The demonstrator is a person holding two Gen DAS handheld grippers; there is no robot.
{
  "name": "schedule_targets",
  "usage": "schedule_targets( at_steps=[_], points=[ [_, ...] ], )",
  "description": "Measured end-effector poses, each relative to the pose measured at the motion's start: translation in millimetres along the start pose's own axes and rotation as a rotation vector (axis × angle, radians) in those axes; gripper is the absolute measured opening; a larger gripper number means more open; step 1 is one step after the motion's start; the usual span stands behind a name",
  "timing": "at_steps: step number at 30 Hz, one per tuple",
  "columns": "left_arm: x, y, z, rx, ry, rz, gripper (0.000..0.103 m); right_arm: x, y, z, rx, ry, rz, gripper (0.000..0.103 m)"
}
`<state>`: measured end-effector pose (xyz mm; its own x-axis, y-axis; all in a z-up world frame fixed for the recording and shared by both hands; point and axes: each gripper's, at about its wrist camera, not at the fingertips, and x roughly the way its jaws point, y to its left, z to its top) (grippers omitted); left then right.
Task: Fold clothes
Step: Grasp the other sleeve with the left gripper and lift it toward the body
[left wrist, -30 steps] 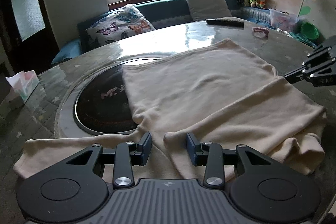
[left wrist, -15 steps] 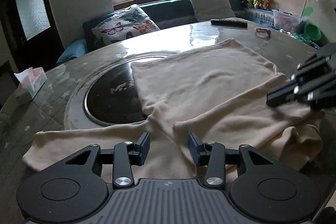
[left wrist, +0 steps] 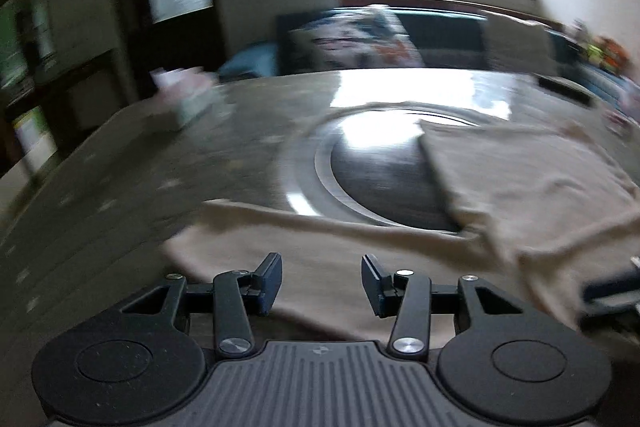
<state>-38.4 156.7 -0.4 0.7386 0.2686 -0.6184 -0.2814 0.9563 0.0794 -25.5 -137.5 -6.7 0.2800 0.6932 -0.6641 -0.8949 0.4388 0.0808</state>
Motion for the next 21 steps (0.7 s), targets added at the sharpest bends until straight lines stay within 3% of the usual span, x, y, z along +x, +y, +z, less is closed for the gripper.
schedule_targets(
  at_steps=[8,12,17,19,20,21],
  points=[
    [15,46,-1,-0.114,0.030,0.141,0.051,13,14,8,-0.024,-0.004,0.028,0.017],
    [22,58,0,-0.152,0.043,0.172,0.050,9,11,11,-0.010,-0.008,0.035,0.018],
    [31,64,1,-0.189,0.052,0.160,0.049,-2,9,12,-0.016,-0.021,0.018,0.023],
    [32,66,2,-0.198,0.046,0.147,0.043,-8,6,12,-0.011,-0.031,0.005,0.025],
    [33,66,3,-0.200,0.042,0.142,0.035,-12,4,12,-0.005,-0.037,-0.002,0.025],
    [32,66,3,-0.200,0.039,0.137,0.021,-16,2,11,0.003,-0.042,-0.008,0.025]
  ],
)
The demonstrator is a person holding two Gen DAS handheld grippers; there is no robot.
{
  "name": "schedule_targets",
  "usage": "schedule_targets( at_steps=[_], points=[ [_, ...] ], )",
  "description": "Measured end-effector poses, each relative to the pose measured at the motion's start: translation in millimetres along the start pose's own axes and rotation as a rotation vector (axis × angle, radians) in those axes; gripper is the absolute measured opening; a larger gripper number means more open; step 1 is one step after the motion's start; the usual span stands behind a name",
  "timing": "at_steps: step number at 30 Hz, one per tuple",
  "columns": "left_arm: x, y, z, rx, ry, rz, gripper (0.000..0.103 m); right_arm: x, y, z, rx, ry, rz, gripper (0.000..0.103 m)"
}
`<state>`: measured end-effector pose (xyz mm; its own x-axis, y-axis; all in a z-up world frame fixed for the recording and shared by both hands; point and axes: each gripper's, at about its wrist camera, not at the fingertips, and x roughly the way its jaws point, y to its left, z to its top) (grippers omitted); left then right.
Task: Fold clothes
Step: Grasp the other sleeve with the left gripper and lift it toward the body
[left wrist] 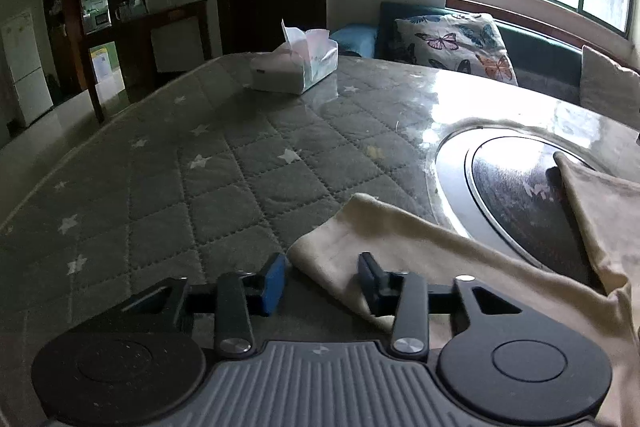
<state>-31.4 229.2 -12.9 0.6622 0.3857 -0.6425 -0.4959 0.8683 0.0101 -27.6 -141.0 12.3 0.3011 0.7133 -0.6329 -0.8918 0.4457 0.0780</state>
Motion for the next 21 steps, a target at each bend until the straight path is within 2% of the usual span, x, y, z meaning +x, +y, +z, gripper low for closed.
schedule_targets(
  at_steps=[2,7,14,21],
  points=[
    [-3,-1,2,-0.004,-0.006,-0.006,0.010,-8,-5,-1,0.023,-0.011,-0.013,0.025],
    [-41,-18,10,0.023,-0.074,-0.100,0.006,-29,-22,-8,0.093,-0.041,-0.070,0.025],
    [-116,-86,23,0.158,-0.209,-0.323,0.006,-57,-52,-30,0.219,-0.070,-0.176,0.025],
    [-162,-160,15,0.276,-0.247,-0.551,0.005,-87,-76,-55,0.329,-0.122,-0.264,0.025]
  ],
)
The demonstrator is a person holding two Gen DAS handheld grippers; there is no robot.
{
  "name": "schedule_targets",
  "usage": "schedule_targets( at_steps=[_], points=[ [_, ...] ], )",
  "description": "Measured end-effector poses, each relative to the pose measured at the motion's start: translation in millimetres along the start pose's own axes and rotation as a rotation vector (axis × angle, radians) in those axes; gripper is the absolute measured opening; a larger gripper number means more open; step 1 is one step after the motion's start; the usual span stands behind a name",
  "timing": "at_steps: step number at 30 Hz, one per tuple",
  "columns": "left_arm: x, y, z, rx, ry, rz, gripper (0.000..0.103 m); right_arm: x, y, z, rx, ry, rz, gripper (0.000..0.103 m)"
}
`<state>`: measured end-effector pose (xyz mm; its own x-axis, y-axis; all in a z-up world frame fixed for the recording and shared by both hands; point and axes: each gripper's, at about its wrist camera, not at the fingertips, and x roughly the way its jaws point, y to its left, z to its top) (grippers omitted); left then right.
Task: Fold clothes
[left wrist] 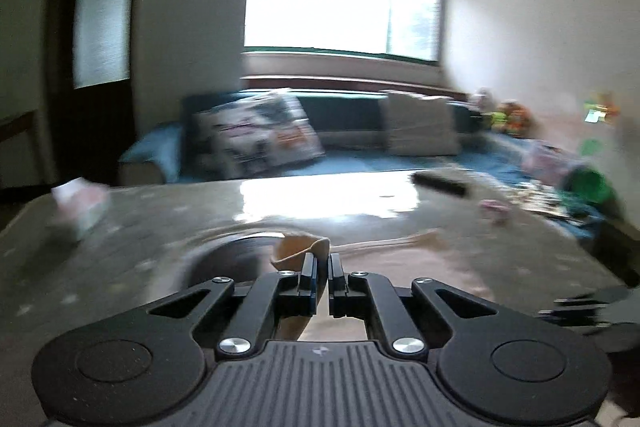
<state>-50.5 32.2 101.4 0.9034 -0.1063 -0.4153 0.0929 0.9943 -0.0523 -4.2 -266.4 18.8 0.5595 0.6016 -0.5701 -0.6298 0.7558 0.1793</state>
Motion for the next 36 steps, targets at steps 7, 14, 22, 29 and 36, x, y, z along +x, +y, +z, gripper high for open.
schedule_targets(
  at_steps=[7,14,22,29,36],
  points=[
    [24,-66,-2,0.083,0.035,-0.190,0.005,-15,-27,-12,0.096,-0.024,-0.050,0.025],
    [56,-104,-23,0.132,0.128,-0.315,0.009,-25,-40,-22,0.150,-0.032,-0.082,0.025],
    [60,-88,-36,0.140,0.167,-0.322,0.032,-29,-47,-20,0.183,-0.043,-0.086,0.025],
    [54,-17,-45,0.090,0.192,-0.087,0.039,-13,-35,-16,0.160,-0.013,-0.036,0.025],
    [39,37,-74,0.037,0.270,0.061,0.047,10,-20,-18,0.129,0.060,-0.016,0.026]
  ],
)
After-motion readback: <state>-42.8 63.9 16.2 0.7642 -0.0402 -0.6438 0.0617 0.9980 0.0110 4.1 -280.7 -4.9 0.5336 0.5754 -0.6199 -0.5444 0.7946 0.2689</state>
